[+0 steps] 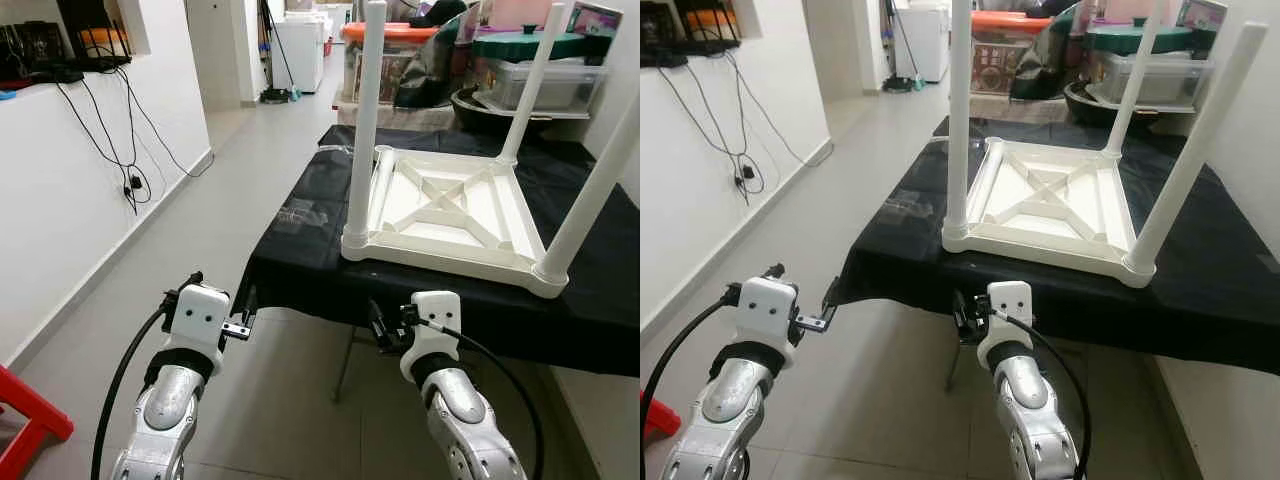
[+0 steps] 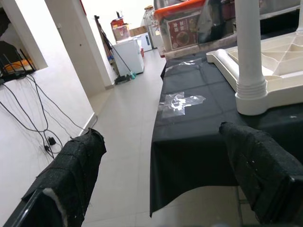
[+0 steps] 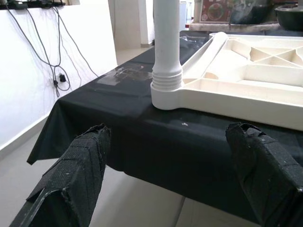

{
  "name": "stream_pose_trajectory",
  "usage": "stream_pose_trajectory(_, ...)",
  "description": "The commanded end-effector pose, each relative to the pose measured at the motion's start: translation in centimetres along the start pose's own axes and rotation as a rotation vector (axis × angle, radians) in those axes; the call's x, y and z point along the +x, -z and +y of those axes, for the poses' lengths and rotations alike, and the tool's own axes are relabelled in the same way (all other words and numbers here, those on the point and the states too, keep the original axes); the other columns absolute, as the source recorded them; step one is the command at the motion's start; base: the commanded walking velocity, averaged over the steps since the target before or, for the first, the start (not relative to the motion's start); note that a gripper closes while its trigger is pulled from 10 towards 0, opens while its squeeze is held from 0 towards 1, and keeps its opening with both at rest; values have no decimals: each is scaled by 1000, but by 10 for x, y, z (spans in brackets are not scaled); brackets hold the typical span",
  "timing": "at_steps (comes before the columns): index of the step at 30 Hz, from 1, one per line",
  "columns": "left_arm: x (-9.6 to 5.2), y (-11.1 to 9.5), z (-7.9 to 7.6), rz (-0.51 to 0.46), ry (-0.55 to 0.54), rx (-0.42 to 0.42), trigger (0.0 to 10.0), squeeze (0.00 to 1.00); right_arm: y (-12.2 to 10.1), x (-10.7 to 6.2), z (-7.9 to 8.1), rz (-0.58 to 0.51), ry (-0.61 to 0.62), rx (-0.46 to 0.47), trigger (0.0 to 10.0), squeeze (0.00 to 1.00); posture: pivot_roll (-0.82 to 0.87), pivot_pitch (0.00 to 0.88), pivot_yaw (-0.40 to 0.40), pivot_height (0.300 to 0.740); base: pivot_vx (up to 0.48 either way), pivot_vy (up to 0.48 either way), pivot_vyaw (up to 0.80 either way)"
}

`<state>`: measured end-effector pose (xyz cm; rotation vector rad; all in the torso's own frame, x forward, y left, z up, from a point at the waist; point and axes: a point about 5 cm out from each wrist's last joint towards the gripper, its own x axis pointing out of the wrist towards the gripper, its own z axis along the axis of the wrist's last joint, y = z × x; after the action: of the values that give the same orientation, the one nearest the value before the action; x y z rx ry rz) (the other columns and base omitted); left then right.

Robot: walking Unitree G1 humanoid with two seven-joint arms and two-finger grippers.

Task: Building children table

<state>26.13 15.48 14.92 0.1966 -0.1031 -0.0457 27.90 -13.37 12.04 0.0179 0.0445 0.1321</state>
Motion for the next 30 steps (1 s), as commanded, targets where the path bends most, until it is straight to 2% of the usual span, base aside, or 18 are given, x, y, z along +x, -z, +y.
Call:
stream_pose_trajectory(1, -1, 5, -2, 18, 3, -5, 10000, 0, 2, -1, 3, -4, -8, -2, 10000, 0, 62, 0, -44, 740, 277, 0, 0)
stream_pose_trajectory(30, 0, 6, -1, 16, 6, -3, 10000, 0, 0, 2, 1, -19, 12, -1, 10000, 0, 68, 0, -47, 740, 278, 0, 0)
